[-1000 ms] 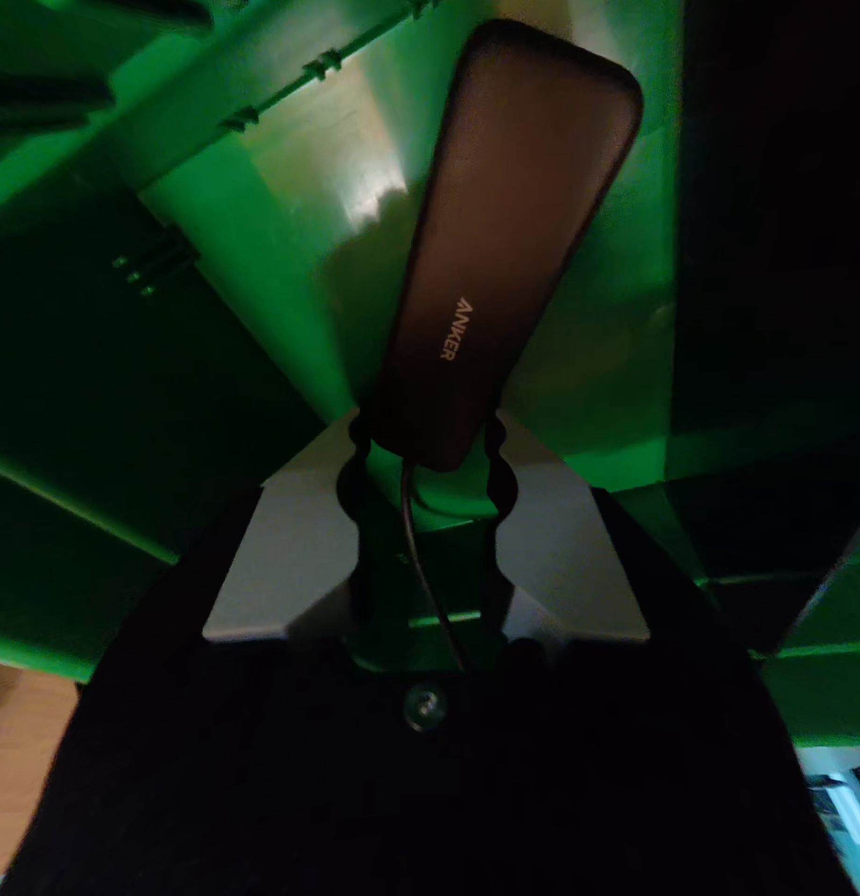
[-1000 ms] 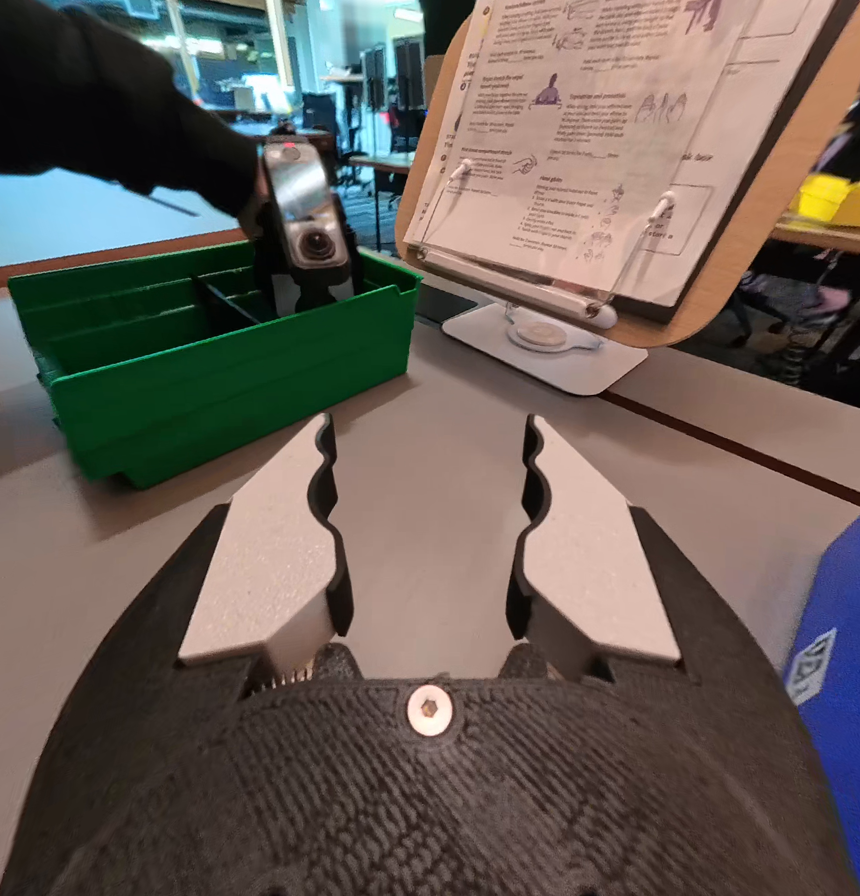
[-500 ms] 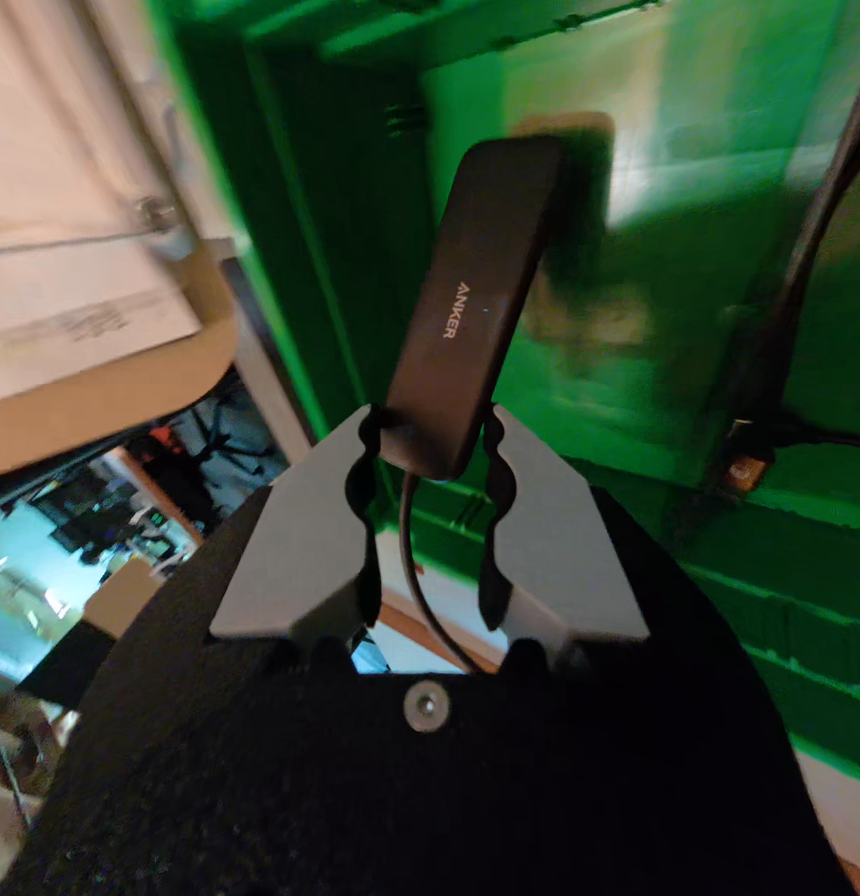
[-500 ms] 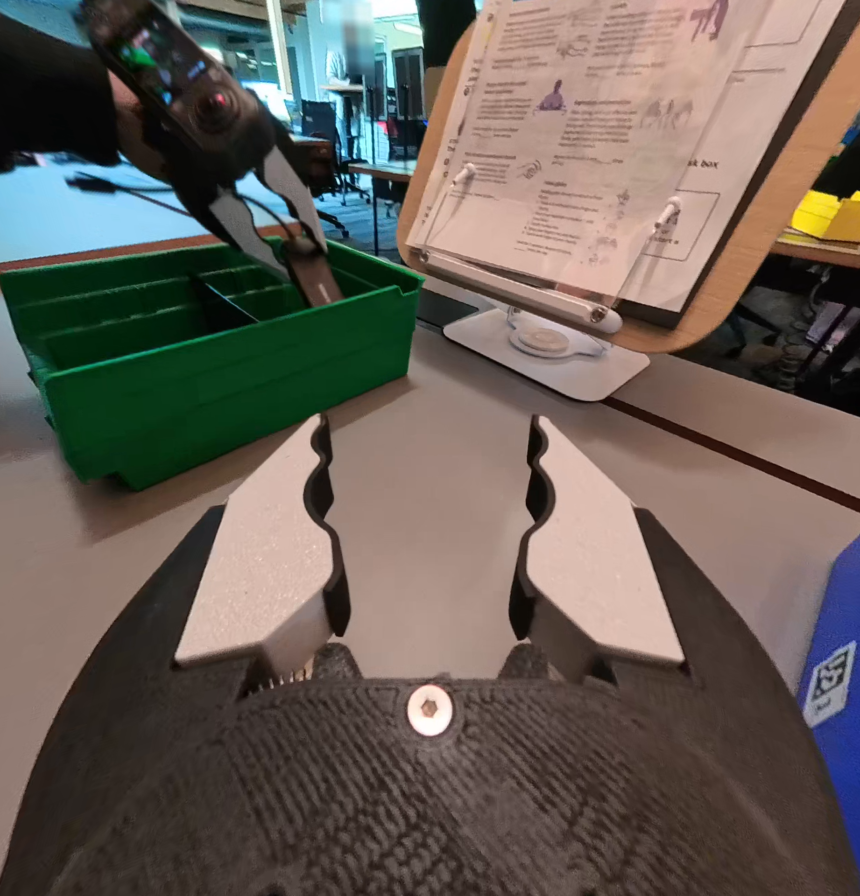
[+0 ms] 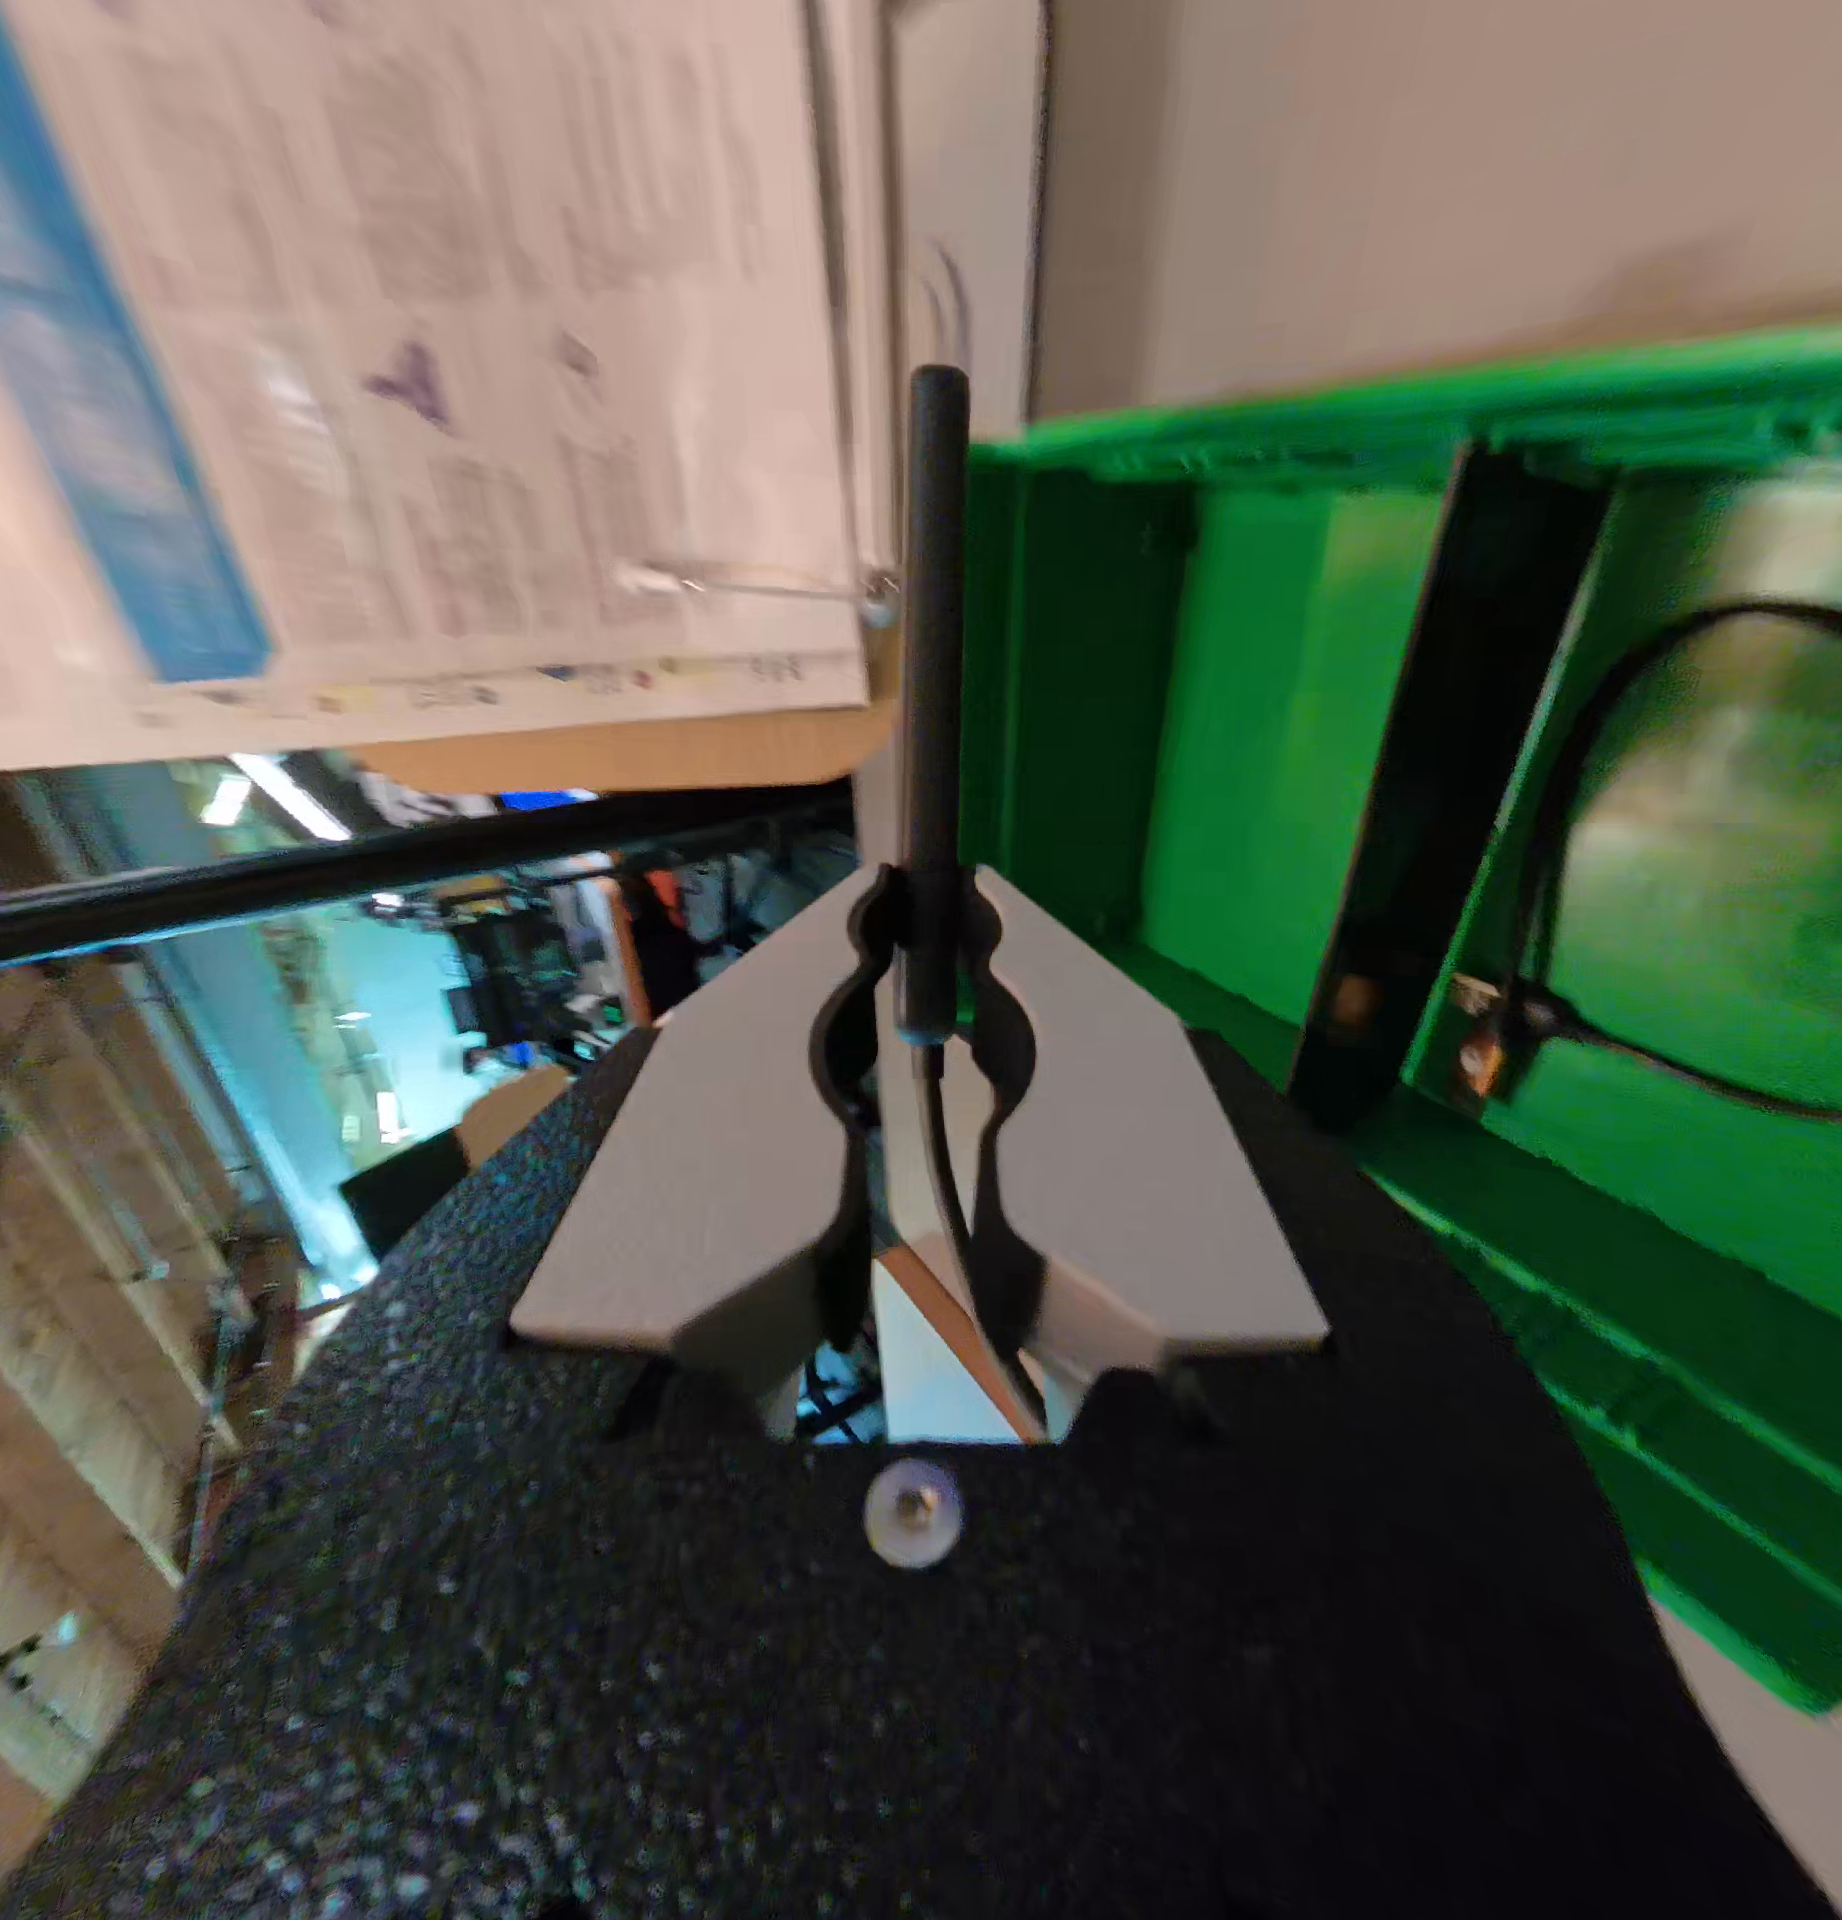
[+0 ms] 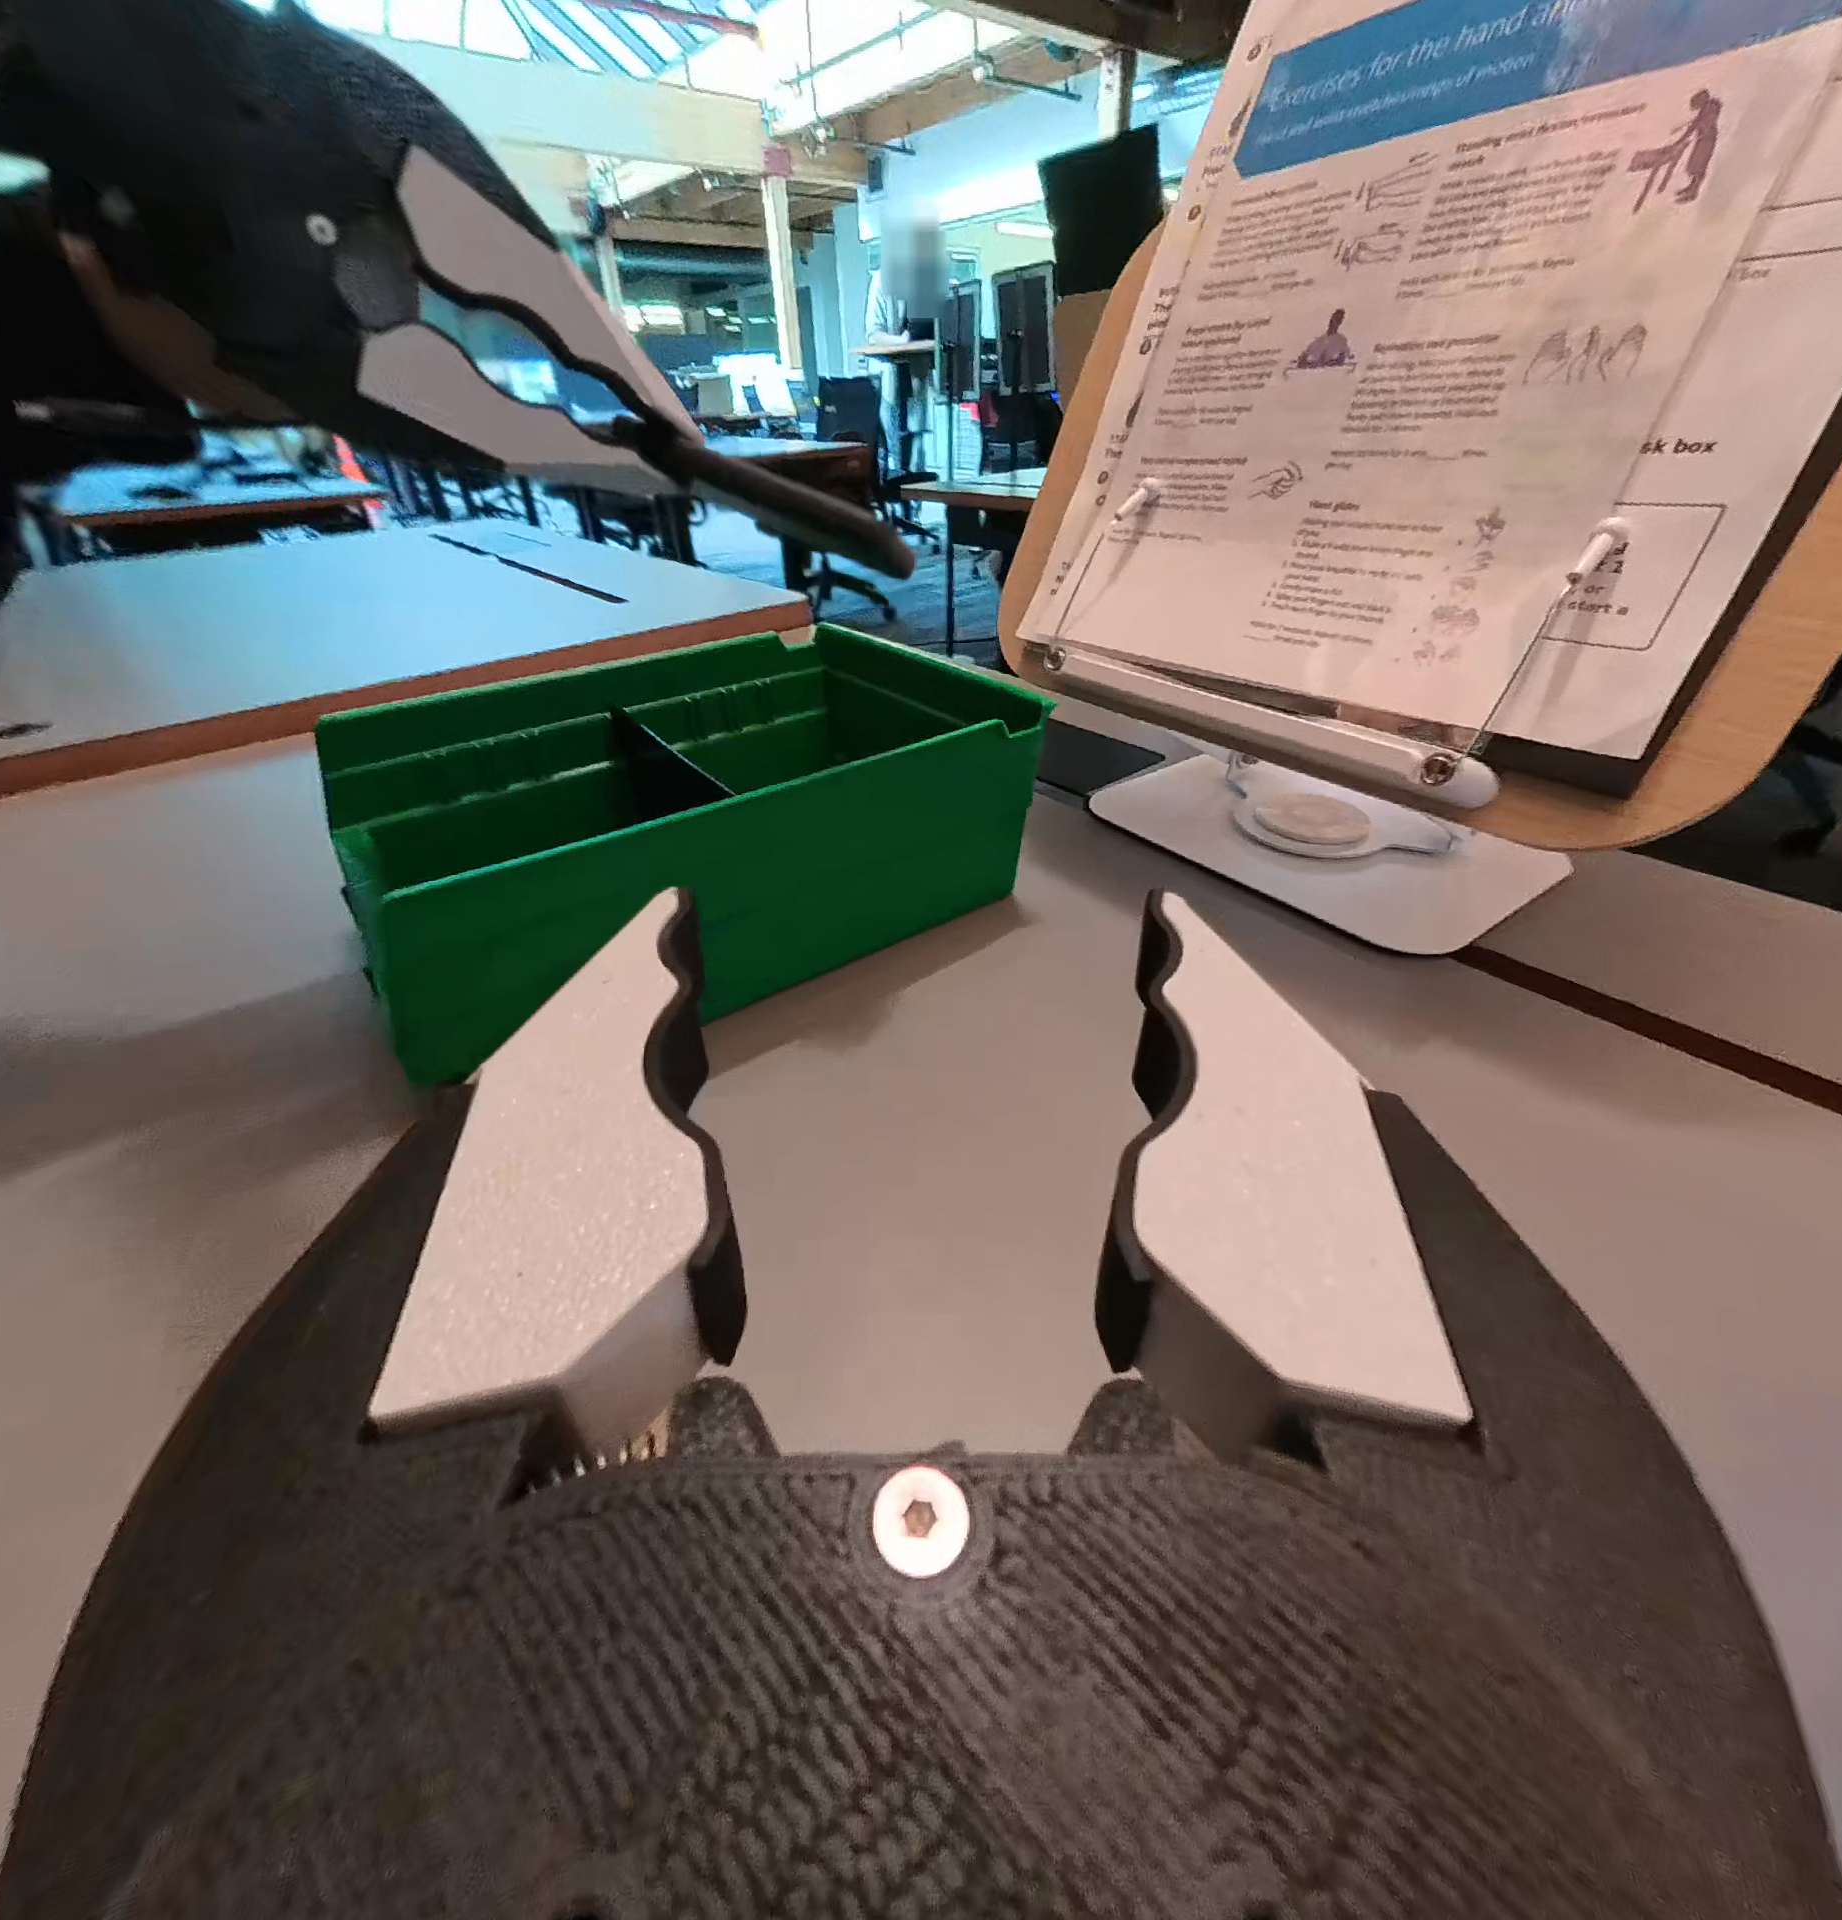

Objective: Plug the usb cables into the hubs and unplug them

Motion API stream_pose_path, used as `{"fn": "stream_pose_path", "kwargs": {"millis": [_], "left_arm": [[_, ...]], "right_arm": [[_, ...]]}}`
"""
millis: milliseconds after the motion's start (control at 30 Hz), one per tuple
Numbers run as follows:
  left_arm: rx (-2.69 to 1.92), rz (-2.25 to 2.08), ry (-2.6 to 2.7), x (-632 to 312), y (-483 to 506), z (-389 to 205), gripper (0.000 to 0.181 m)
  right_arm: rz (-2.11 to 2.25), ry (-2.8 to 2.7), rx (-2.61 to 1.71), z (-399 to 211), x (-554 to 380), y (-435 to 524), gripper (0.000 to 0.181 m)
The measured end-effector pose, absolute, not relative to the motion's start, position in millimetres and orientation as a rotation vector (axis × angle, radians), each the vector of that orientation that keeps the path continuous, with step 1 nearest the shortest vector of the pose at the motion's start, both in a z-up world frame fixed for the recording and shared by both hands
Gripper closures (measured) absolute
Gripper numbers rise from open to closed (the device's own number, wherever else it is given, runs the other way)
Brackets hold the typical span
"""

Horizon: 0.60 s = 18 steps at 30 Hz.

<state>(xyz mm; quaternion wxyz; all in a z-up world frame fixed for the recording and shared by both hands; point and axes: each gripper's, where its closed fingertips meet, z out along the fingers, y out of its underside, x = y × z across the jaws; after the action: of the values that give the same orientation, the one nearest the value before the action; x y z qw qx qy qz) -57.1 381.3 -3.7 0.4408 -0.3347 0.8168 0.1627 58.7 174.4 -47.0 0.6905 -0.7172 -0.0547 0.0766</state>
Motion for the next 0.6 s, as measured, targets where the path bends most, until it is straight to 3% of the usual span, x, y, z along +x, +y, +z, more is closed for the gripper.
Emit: {"fn": "stream_pose_path", "kwargs": {"millis": [33, 167, 300, 433, 567, 600], "left_arm": [[-0.787, 0.395, 1.979, -55.8, 371.2, 5.9, 0.172], [-0.504, 0.598, 1.798, -52.3, 328.0, 35.6, 0.172], [-0.310, 0.775, 1.584, -42.7, 276.1, 50.3, 0.172], [-0.186, 0.740, 1.409, -27.7, 218.3, 46.2, 0.172], [-0.150, 0.705, 1.335, -16.9, 190.3, 22.5, 0.172], [-0.150, 0.692, 1.329, -15.1, 186.3, 15.3, 0.172]], "right_arm": [[0.206, -0.114, -1.591, -44.8, 56.7, 173.7, 0.097], [0.473, -0.024, -1.527, -33.1, 43.6, 173.7, 0.081], [0.830, 0.185, -1.349, -10.0, 33.5, 178.0, 0.087], [1.175, 0.274, -1.149, 7.1, 19.9, 176.0, 0.102], [1.281, 0.295, -1.081, 7.1, 20.3, 173.7, 0.134], [1.292, 0.302, -1.049, 8.4, 23.5, 171.9, 0.150]]}}
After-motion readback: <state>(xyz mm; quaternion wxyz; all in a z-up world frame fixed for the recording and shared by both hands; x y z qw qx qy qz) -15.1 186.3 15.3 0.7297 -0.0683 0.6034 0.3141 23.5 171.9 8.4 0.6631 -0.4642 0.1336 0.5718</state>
